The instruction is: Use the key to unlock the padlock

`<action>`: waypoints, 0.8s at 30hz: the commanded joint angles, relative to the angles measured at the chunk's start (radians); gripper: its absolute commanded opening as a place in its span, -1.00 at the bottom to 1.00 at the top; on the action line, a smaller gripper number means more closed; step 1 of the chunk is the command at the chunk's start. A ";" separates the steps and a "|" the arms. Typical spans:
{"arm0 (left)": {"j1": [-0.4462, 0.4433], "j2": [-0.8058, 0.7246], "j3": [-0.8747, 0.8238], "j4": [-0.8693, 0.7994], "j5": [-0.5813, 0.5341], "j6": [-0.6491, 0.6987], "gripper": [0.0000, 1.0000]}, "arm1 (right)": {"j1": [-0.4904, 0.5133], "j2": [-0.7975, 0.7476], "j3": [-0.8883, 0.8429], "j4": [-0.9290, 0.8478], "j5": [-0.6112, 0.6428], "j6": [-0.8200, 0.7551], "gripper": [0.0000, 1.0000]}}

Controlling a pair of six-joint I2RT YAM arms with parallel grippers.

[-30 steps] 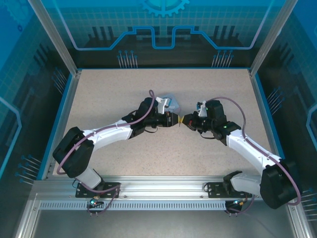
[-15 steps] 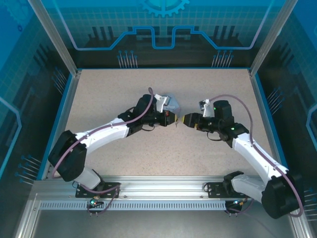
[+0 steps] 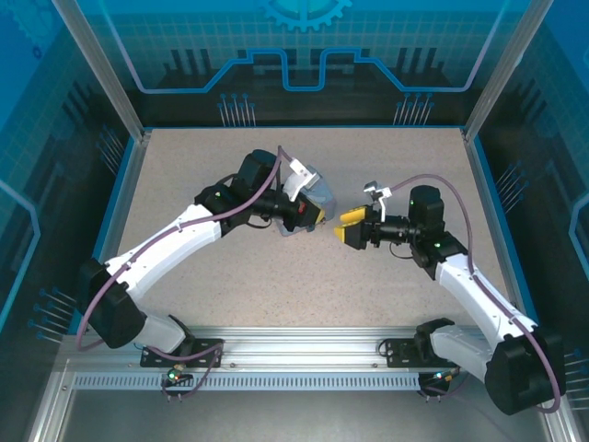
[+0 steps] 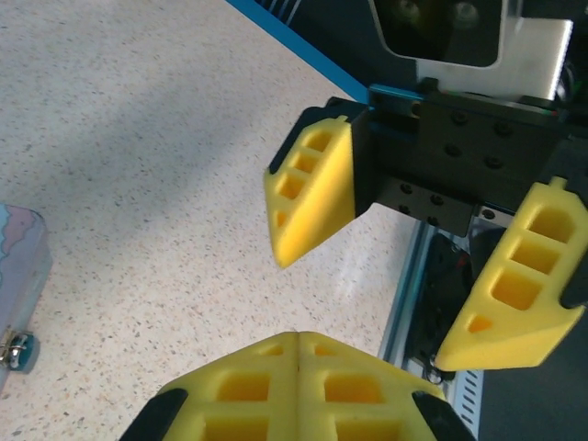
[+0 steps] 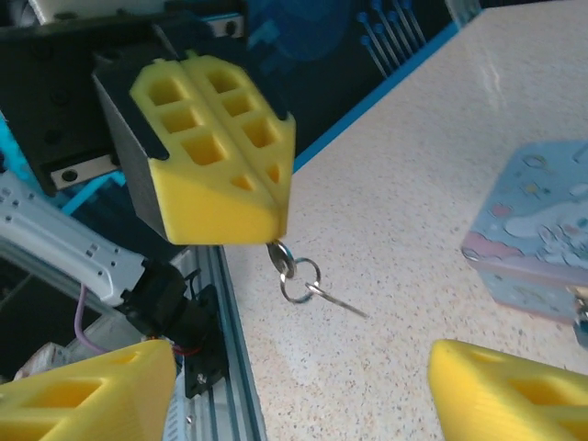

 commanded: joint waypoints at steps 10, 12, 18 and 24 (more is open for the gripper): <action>0.000 -0.003 0.050 -0.029 0.095 0.036 -1.00 | 0.088 0.059 -0.031 0.258 0.006 0.065 0.03; -0.001 -0.001 0.050 -0.025 0.097 0.033 -1.00 | 0.094 0.064 -0.031 0.268 0.009 0.072 -0.02; 0.000 0.000 0.045 -0.014 0.098 0.029 -1.00 | 0.101 0.071 -0.028 0.268 0.009 0.076 -0.22; 0.000 0.001 0.042 -0.008 0.095 0.027 -1.00 | 0.101 0.073 -0.022 0.248 0.012 0.067 -0.60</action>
